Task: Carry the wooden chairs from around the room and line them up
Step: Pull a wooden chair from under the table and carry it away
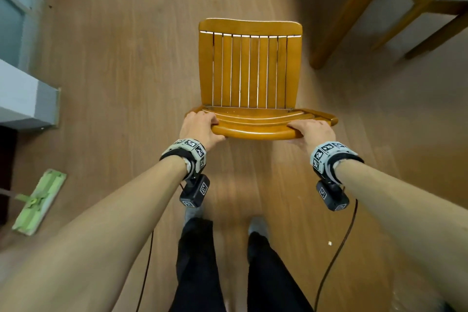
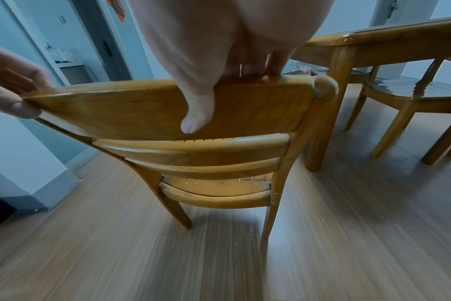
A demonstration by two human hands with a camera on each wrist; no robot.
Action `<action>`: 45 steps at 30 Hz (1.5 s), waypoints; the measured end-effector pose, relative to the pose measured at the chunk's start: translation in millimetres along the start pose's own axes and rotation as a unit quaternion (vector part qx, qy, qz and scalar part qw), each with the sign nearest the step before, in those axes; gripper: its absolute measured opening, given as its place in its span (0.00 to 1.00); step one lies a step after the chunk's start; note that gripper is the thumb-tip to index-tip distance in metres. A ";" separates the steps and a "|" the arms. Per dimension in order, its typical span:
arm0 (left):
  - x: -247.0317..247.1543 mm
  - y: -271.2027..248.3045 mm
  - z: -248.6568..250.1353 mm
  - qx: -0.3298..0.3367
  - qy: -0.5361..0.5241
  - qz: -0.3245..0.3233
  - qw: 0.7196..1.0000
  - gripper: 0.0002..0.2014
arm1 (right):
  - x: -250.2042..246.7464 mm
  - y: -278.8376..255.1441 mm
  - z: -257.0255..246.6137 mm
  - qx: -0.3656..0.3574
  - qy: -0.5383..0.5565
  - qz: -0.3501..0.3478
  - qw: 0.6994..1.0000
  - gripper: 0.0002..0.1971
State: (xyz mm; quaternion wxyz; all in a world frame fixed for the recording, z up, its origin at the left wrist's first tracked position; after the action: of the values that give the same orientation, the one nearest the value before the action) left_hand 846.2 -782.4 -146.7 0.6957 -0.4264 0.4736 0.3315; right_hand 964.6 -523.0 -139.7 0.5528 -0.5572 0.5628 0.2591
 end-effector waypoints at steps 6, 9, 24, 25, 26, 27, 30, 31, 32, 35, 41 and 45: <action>17.5 -63.3 46.0 -0.036 -0.031 -0.024 0.999 0.22 | -7.4 -50.7 37.1 -0.006 0.005 -0.031 0.999 0.21; 25.3 -85.0 59.3 -0.039 -0.021 -0.034 0.998 0.23 | -5.5 -71.4 49.0 -0.008 0.004 -0.038 0.999 0.23; 27.4 -100.9 75.1 -0.027 -0.039 -0.019 0.999 0.17 | -10.5 -80.6 55.2 -0.031 0.028 -0.030 0.999 0.17; 25.4 -97.6 74.8 -0.025 -0.038 -0.014 0.999 0.17 | -12.7 -76.6 54.6 -0.034 0.027 -0.026 0.999 0.17; 23.6 -93.7 74.4 -0.024 -0.038 -0.010 0.999 0.17 | -14.9 -72.3 54.3 -0.036 0.027 -0.020 0.999 0.16; 21.7 -89.1 73.7 -0.023 -0.037 -0.008 0.999 0.17 | -17.7 -67.3 54.3 -0.036 0.028 -0.016 0.999 0.16; 17.7 -73.4 70.3 -0.024 -0.045 -0.019 0.999 0.18 | -22.8 -50.9 53.0 -0.041 0.021 -0.018 0.999 0.16; 16.1 -68.6 69.5 -0.025 -0.049 -0.026 0.998 0.18 | -24.2 -45.7 52.1 -0.041 0.017 -0.024 0.999 0.15; 13.9 -63.6 68.6 -0.024 -0.056 -0.033 0.998 0.18 | -25.7 -40.1 51.3 -0.040 0.014 -0.029 0.999 0.15; 7.5 -49.6 65.8 -0.025 -0.064 -0.071 0.995 0.19 | -34.4 -27.6 47.1 -0.031 0.012 -0.041 0.999 0.16; 0.0 -32.7 62.1 -0.016 -0.040 -0.144 0.989 0.23 | -40.7 -21.3 44.5 -0.015 0.013 -0.060 0.998 0.15; -13.5 -19.5 56.4 -0.028 -0.059 -0.161 0.985 0.26 | -50.0 -14.7 39.0 0.042 0.091 -0.115 0.988 0.22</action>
State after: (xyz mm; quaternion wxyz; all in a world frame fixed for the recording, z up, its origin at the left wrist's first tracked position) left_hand 879.8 -740.2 -117.9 0.7544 -0.4962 0.3474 0.2528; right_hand 979.5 -474.2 -99.4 0.5481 -0.6161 0.5532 0.1183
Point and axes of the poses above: each hand's wrist, its own y-axis towards the middle knuckle, its own x-axis out of the palm, z = x × y, the point moved 7 cm from there along y, towards the middle knuckle, and after that the axes turned 9 degrees about y, right-handed, at the moved point
